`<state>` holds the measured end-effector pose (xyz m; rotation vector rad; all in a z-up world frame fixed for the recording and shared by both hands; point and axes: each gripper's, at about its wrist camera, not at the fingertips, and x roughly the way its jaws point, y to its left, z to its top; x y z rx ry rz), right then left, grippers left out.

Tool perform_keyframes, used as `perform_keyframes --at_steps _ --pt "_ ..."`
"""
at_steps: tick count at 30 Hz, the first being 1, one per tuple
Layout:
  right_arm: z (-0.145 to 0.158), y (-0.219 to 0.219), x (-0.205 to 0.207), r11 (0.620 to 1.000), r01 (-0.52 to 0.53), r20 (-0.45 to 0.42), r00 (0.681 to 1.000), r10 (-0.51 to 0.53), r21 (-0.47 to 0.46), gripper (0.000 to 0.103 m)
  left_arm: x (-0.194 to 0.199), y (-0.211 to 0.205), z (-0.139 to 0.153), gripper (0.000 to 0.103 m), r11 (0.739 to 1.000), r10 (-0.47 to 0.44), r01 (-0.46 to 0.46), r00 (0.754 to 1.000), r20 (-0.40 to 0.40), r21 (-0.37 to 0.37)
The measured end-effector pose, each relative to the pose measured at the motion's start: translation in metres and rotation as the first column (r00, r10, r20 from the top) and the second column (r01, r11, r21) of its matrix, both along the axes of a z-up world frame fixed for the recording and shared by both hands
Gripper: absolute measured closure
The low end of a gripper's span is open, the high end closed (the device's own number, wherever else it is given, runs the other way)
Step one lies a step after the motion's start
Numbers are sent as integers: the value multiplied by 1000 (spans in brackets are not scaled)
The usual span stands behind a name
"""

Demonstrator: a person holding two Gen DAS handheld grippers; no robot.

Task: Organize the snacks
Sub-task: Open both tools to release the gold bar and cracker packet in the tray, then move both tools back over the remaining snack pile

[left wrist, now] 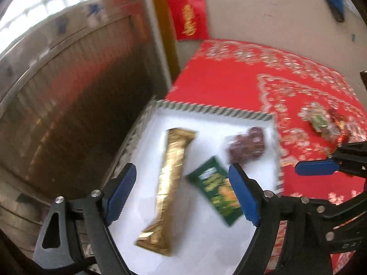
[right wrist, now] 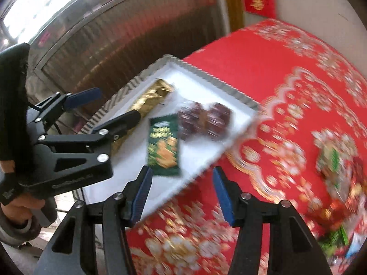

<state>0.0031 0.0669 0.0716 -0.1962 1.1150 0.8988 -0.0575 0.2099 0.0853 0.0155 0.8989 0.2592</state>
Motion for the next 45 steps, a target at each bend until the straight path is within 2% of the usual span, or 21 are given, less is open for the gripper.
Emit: perform_keyframes --at_steps 4,8,12,16,20,26,30,41,45 --pt "-4 -42 3 996 88 -9 996 -88 -9 48 10 -35 4 20 996 -88 88 996 -5 -20" --pt "-9 -85 5 981 193 -23 981 -194 -29 48 22 -78 5 19 982 -187 187 982 -5 -42" --pt "-18 -142 1 947 317 -42 947 -319 -53 48 35 -123 -2 19 958 -283 281 959 -23 -59" --pt "-21 -190 -2 907 415 -54 906 -420 -76 48 50 -166 -11 19 922 -377 371 926 -32 -109" --pt "-24 -228 -6 869 487 -64 868 -493 -89 47 67 -194 -20 19 894 -421 409 907 -27 -184" --pt "-29 -273 -13 823 559 -75 821 -566 -102 47 84 -223 -32 19 868 -477 463 878 -40 -182" --pt "-34 -285 -13 804 585 -84 800 -594 -110 47 90 -232 -36 19 855 -494 477 869 -39 -204" --pt "-34 -301 -2 789 606 -95 784 -613 -101 46 102 -246 -45 19 849 -514 496 855 -66 -184" --pt "-35 -304 6 778 622 -108 771 -628 -83 46 106 -246 -50 20 852 -510 493 857 -69 -178"
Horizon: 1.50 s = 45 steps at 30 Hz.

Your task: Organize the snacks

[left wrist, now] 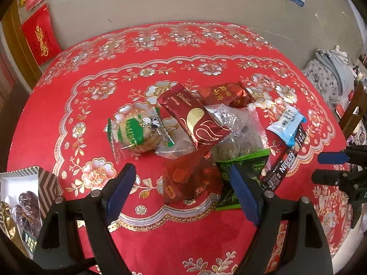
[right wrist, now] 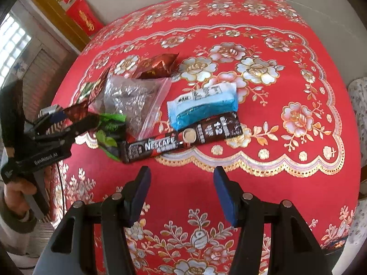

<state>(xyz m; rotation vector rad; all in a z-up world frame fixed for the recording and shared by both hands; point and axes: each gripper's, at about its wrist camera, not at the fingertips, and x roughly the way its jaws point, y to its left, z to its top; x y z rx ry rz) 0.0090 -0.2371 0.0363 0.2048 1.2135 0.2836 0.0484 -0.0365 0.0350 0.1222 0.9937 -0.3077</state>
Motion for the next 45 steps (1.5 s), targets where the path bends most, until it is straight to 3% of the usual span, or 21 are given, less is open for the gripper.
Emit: perform_keyframes --at_steps 1,2,3,4,7,11,18,24,28,31,39,45 --pt "1 -2 3 1000 9 4 1000 -9 10 46 1 1 0 21 1000 5 -5 1000 3 -3" --pt "3 -3 7 1000 13 9 1000 -13 15 46 2 2 -1 35 1000 9 -9 1000 3 -8" --pt "6 -2 10 1000 8 16 1000 -8 8 46 3 3 -2 55 1000 11 -12 1000 -7 -15" --pt "8 -1 14 1000 -1 24 1000 1 -8 46 6 4 -4 61 1000 14 -14 1000 -23 -16" --pt "12 3 28 994 -65 42 997 69 -86 46 9 7 -7 61 1000 15 -15 999 -35 -21" --pt "11 3 48 959 -184 29 980 195 -217 46 7 13 -3 61 1000 23 -23 1000 -18 1" --pt "0 11 71 819 -449 -50 885 463 -357 46 0 37 5 62 996 78 -80 996 -47 -31" --pt "-14 23 91 738 -593 -91 796 599 -322 46 -13 50 14 61 992 125 -126 991 -42 -26" --pt "-23 31 106 707 -644 -116 758 642 -292 46 -23 56 15 61 989 149 -150 988 -46 -17" --pt "-22 41 108 655 -691 -129 712 691 -306 46 -28 61 14 61 986 165 -167 984 -61 -22" --pt "-21 71 103 460 -792 -200 566 800 -401 45 -39 68 15 61 981 189 -192 980 -65 -30" --pt "-21 91 96 347 -828 -255 486 836 -440 35 -45 73 17 61 979 198 -200 978 -62 -34"
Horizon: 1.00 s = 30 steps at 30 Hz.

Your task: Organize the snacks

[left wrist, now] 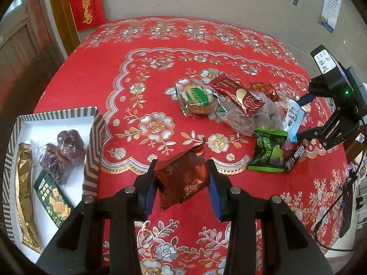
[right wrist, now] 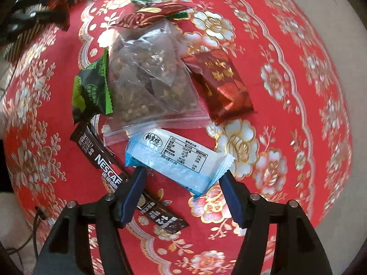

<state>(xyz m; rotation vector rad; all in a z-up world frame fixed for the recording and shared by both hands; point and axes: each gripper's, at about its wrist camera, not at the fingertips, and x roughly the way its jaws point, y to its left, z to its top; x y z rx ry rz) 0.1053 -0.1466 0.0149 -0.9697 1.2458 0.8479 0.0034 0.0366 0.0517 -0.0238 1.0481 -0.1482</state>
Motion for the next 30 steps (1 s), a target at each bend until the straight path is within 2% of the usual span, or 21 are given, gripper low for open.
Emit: perform_keyframes --at_steps 2,8,10,12,13,14,15,17,20,23,24,25,28,30 --pt "2 11 -7 999 -28 -2 1000 28 -17 31 -2 4 -1 61 1000 9 -9 1000 -1 0" --pt "-3 39 -15 988 -122 21 992 125 -95 31 -6 10 -3 61 1000 30 -30 999 -13 -7" --pt "-5 44 -19 985 -136 18 990 139 -109 31 -7 11 -3 61 999 33 -33 999 -13 -8" --pt "-6 49 -20 990 -109 -12 994 108 -93 31 -7 13 -3 61 999 37 -37 999 -12 -10" --pt "-9 44 -15 993 -79 -29 997 76 -83 34 -6 13 -3 61 999 39 -39 999 -14 -10" --pt "-9 42 -15 995 -63 -42 997 60 -72 44 -6 13 -3 61 999 42 -42 999 -14 -11" --pt "-9 40 -14 998 -34 -49 998 32 -45 48 -6 14 -3 61 999 44 -44 999 -14 -14" --pt "-6 31 -14 999 44 -69 997 -42 16 68 -4 14 -3 61 999 42 -42 999 -14 -18" --pt "-6 6 -15 987 141 -85 987 -135 70 76 -1 13 -2 61 999 40 -41 999 -10 -22" --pt "-5 -17 -21 956 261 -124 961 -245 137 77 2 10 -3 61 999 31 -31 999 -12 -27" --pt "-5 -21 -24 954 264 -111 962 -250 144 76 3 9 -4 61 999 25 -25 1000 -13 -27" --pt "-2 -22 -32 957 245 -55 969 -239 156 76 4 7 -4 61 999 19 -19 1000 -13 -27" --pt "7 -22 -48 958 210 -43 978 -206 194 73 7 4 -5 61 1000 9 -10 1000 -17 -29" --pt "14 -12 -53 973 138 -24 990 -135 186 59 7 2 -5 61 1000 5 -5 1000 -19 -29"
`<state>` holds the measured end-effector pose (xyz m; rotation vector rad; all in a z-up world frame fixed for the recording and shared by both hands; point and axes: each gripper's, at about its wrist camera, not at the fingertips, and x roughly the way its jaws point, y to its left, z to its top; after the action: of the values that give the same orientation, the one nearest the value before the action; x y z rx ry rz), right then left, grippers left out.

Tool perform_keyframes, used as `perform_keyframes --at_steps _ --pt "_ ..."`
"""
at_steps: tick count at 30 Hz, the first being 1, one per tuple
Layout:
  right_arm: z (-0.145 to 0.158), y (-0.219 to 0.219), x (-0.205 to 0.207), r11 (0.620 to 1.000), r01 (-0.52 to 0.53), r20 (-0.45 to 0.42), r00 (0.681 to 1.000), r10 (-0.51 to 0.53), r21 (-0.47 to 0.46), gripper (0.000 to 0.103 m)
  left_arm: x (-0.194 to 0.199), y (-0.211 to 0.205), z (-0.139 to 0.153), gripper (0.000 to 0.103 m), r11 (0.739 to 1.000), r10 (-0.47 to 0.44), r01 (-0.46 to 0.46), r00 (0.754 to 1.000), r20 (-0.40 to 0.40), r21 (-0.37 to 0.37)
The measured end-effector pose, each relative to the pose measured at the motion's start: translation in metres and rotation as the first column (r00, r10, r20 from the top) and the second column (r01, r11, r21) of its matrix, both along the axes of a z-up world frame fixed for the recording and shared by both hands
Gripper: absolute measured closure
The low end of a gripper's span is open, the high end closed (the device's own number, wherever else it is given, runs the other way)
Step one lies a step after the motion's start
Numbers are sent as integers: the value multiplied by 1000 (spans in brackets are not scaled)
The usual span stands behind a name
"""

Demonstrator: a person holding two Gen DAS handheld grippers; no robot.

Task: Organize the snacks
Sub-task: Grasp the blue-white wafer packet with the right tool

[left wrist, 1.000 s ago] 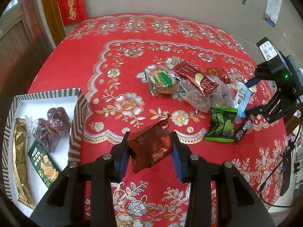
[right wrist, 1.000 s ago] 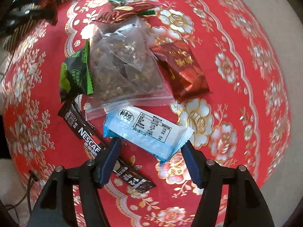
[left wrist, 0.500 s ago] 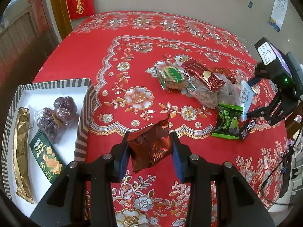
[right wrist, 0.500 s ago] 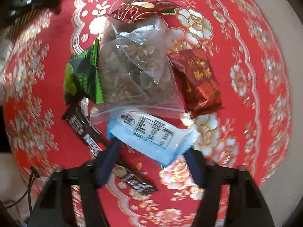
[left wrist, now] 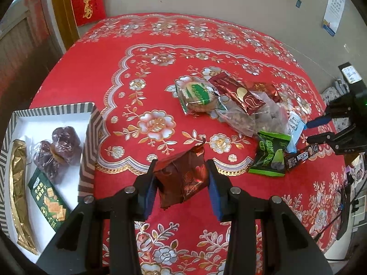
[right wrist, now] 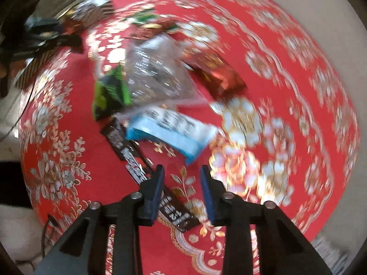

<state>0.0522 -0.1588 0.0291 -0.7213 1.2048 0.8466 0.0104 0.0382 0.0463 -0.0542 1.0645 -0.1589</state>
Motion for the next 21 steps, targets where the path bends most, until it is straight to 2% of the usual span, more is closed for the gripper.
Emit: perform_keyframes --at_steps 1,2,5,8,14,16,19,20,21 --pt "0 7 -3 1000 -27 -3 1000 27 -13 47 -1 -1 1 61 1000 -3 3 1000 1 2" --pt "-2 13 -6 998 -59 0 998 59 -30 44 -2 -2 1 61 1000 -5 4 1000 2 3" --pt "-5 37 -8 985 -149 25 988 151 -91 44 -7 0 3 61 1000 -3 3 1000 5 7" --pt "-5 54 -1 977 -190 12 981 192 -97 44 -12 7 3 61 1000 22 -22 1000 3 8" --pt "-16 86 16 946 -267 -9 963 270 -182 44 -20 22 4 61 997 80 -80 997 2 0" --pt "-18 81 27 939 -281 -22 959 283 -197 44 -22 25 4 61 996 92 -92 996 4 -1" --pt "-25 77 35 943 -263 -50 965 258 -202 47 -22 26 4 61 995 99 -99 995 1 -3" --pt "-24 72 39 952 -245 -63 969 237 -185 57 -22 26 4 61 995 96 -96 995 1 -3" --pt "-24 69 40 964 -209 -80 977 199 -162 61 -22 25 5 61 996 93 -93 996 3 -3"
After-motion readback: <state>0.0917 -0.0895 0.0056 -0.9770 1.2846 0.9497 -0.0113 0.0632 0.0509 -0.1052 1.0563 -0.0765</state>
